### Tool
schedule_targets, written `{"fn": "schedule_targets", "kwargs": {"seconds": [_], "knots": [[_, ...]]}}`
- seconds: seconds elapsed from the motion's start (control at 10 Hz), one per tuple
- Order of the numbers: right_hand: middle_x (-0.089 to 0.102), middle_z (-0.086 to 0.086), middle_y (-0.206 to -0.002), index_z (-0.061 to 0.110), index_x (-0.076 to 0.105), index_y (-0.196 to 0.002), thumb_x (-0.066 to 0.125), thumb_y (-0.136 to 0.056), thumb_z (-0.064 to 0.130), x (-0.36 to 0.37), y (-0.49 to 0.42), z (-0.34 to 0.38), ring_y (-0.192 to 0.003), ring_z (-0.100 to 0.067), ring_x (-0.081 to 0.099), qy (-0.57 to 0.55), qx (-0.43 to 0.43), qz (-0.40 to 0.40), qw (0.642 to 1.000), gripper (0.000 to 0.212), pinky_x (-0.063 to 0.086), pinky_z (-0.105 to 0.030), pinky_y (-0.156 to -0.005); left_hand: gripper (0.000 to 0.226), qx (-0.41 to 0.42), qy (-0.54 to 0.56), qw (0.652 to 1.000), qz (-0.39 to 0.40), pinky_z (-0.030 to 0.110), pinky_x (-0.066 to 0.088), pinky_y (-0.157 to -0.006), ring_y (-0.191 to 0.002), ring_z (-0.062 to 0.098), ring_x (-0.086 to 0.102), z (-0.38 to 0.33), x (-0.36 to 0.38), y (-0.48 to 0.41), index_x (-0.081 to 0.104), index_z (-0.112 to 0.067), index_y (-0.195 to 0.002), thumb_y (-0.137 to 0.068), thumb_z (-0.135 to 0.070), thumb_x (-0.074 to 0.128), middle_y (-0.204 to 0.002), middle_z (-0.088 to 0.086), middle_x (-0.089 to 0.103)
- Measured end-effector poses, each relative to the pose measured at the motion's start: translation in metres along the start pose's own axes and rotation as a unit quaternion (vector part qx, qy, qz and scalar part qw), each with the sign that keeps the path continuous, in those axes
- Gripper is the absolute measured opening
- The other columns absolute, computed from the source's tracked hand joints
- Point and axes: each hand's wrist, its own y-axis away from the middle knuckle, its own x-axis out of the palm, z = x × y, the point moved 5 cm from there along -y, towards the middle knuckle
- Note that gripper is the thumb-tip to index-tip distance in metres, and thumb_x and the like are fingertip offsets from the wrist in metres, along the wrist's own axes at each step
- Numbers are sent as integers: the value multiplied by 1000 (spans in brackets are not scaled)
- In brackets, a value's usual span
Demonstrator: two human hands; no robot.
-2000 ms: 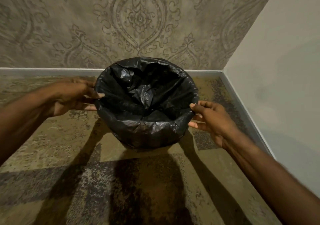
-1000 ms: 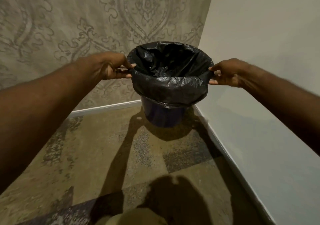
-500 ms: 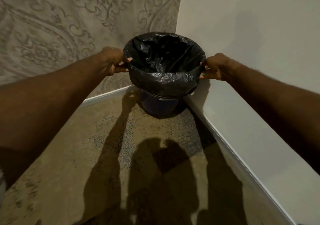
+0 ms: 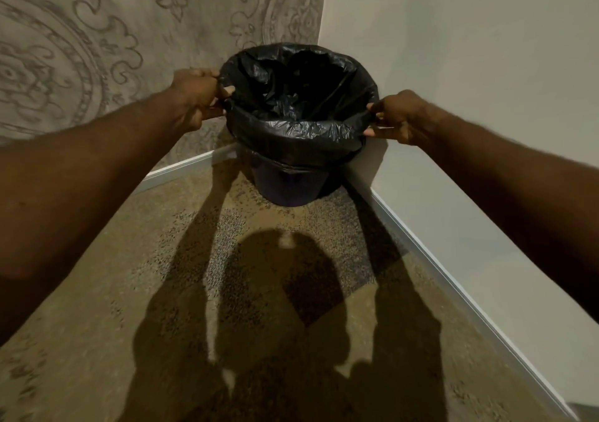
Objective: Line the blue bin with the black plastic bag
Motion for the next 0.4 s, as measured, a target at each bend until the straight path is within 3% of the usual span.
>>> {"fn": "schedule_targets", "kwargs": {"seconds": [0.1,0.2,0.3,0.4], "knots": [[62,-5,-103,9,60,-89,51,-102,4,-1,-1,-3,-89,-16,67,-2,2,-4,1000,16,64,-29,-60,47,-18,-3,999,31,21,57,-56,-89,9,65,2,1,2,61,-23,-136,-96,1,56,-112,-1,67],[63,-9,-116,9,64,-102,55,-101,11,-1,3,-7,-92,-18,68,-12,23,1,1000,9,61,-26,-60,21,-23,-8,999,22,23,59,-64,-97,11,66,3,0,13,67,-21,-117,-96,-17,65,-113,-1,67],[56,-10,-121,8,59,-130,62,-98,22,-3,5,-11,-95,-18,63,-44,28,6,999,34,61,-28,-59,52,-45,-12,998,29,29,59,-72,-98,15,65,10,-3,20,64,-22,-114,-80,-60,74,-114,-2,63],[56,-9,-100,6,52,-138,54,-103,32,-10,14,-19,-82,-16,57,-71,-5,-29,997,44,63,-42,-83,101,-29,-80,996,-11,36,55,-81,-112,26,59,14,-12,30,50,-12,-143,-71,-82,64,-130,6,55]]}}
